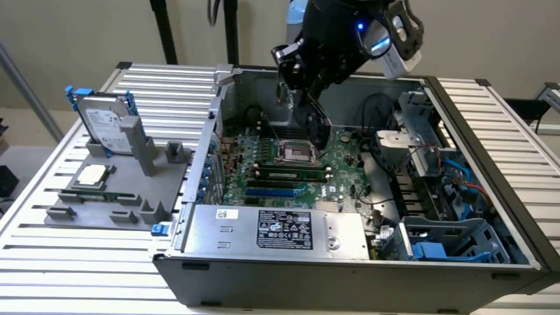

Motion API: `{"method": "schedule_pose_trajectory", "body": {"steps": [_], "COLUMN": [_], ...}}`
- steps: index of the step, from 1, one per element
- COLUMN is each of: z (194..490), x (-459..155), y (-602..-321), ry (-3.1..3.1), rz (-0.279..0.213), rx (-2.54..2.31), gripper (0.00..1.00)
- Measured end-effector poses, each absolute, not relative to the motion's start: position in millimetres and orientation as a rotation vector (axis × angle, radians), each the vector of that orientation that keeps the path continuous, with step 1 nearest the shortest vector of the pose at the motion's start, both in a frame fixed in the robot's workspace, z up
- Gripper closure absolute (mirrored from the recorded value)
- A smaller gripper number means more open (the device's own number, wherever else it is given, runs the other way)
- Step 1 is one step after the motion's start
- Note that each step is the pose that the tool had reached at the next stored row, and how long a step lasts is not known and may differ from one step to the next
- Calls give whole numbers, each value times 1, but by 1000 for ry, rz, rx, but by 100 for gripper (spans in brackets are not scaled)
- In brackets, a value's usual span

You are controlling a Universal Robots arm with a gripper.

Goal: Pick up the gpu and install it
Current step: 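Insert the gpu into the slot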

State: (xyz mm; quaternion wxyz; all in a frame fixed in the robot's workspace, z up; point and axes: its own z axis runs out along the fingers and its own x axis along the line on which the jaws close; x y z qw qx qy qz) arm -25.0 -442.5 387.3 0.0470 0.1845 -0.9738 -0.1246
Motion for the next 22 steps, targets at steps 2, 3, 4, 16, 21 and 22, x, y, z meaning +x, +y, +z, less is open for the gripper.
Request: {"method": "schedule_pose_trajectory", "body": {"steps": [2,3,4,16,21,22], "z": [387,387,386,383,381,381], "x": [-25,-25,-25,-25,-25,-25], "y": [-443,-443,-443,-443,-443,-443], "ry": [-2956,-2948,-2940,-2828,-2772,-2760], "rz": [-377,-375,-374,-352,-341,-339], "rx": [616,644,670,977,1101,1126], "gripper": [74,74,74,74,74,74]}}
